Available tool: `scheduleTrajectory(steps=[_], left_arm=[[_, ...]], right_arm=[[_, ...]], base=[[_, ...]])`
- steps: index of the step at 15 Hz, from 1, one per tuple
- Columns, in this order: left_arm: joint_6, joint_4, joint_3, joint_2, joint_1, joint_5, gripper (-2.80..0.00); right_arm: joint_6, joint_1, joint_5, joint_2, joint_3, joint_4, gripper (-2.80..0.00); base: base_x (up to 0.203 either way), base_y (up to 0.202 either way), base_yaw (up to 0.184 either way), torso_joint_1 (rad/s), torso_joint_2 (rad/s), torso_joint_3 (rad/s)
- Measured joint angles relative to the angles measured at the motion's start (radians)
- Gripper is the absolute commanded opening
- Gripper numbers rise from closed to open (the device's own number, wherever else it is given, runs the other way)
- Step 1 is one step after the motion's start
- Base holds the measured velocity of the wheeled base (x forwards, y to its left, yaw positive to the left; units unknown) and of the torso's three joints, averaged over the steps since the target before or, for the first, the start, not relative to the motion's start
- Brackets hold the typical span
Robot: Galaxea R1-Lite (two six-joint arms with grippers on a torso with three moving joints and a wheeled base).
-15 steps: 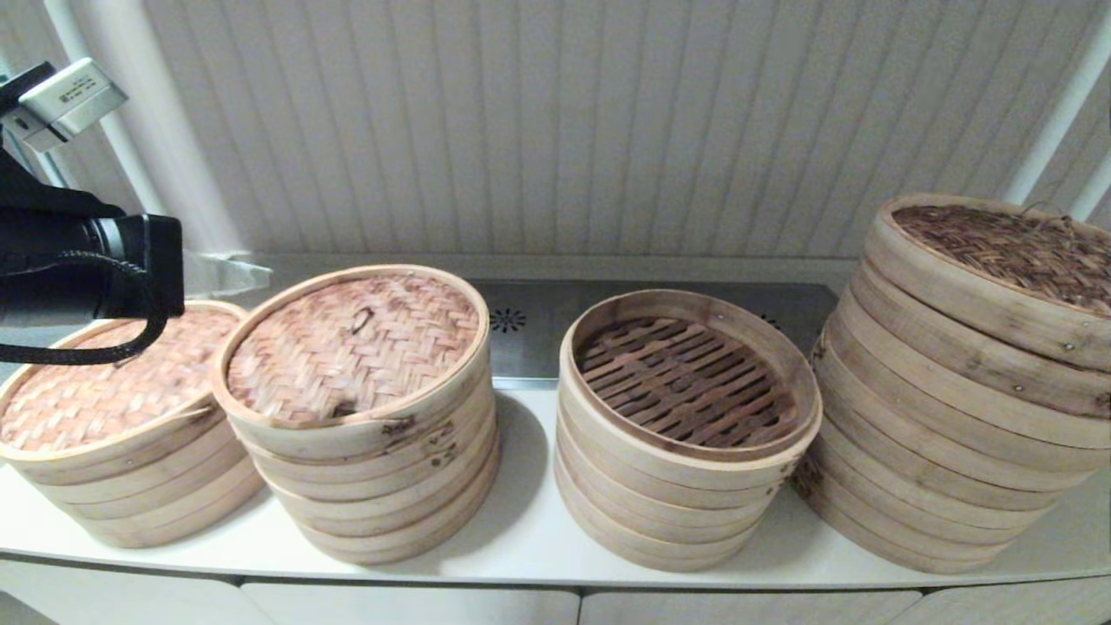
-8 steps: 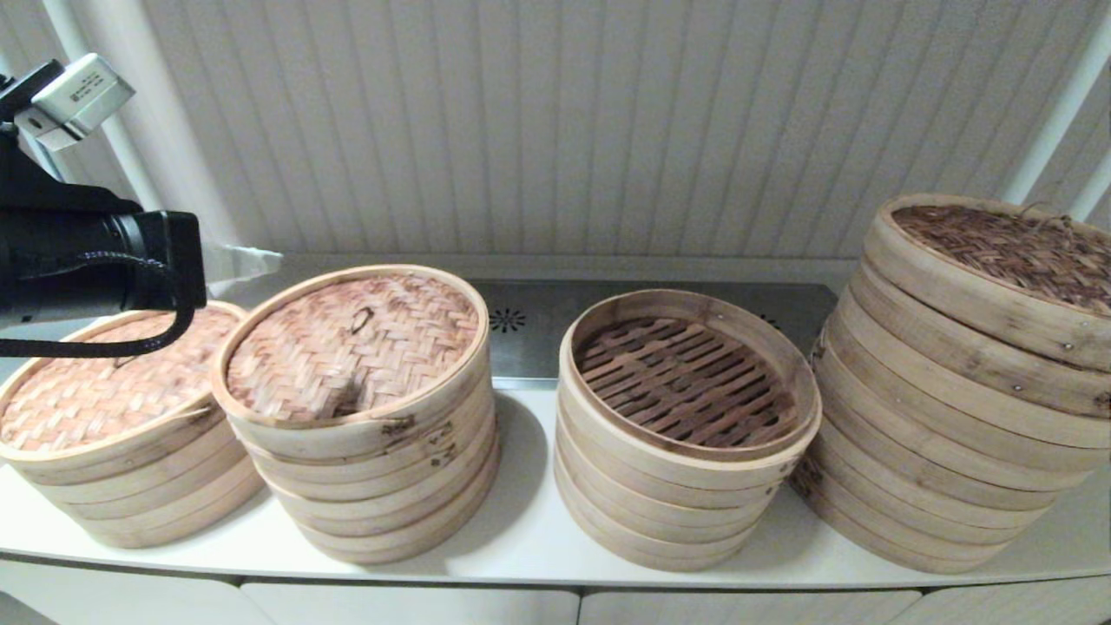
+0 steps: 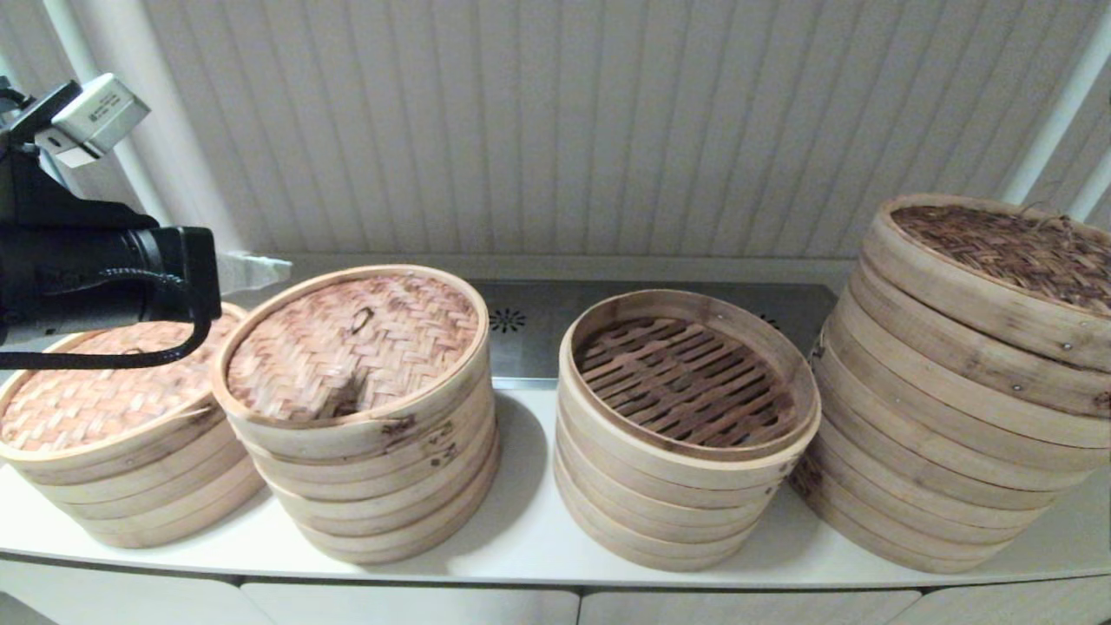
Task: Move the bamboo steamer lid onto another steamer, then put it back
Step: Pick up the steamer
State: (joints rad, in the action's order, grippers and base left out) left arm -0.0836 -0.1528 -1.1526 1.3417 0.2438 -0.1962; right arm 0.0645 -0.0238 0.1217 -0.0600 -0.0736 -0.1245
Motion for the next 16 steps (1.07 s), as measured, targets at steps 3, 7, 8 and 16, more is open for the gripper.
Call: scheduleTrajectory(steps=[3, 7, 8, 16], left_arm=[[-0.003, 0.019, -0.022, 0.041, 0.019, 0.0, -2.8], [-0.004, 0.065, -0.023, 0.11, 0.073, 0.011, -2.8], [-0.005, 0.067, -0.017, 0.123, 0.076, 0.016, -2.8], [-0.005, 0.165, 0.027, 0.182, 0.078, 0.082, 0.0]], right_arm=[[-0.017, 0.0, -0.055, 0.044, -0.005, -0.003, -2.8], [0.021, 0.0, -0.092, 0.059, 0.019, 0.005, -2.8], [0.021, 0.0, -0.092, 0.06, 0.021, 0.004, -2.8], [0.026, 0.0, -0.092, 0.061, 0.025, 0.001, -2.8]], base=[[0.0, 0.0, 0.0, 0.0, 0.0, 0.0], [0.0, 0.0, 0.0, 0.0, 0.0, 0.0], [0.0, 0.0, 0.0, 0.0, 0.0, 0.0], [0.0, 0.0, 0.0, 0.0, 0.0, 0.0]])
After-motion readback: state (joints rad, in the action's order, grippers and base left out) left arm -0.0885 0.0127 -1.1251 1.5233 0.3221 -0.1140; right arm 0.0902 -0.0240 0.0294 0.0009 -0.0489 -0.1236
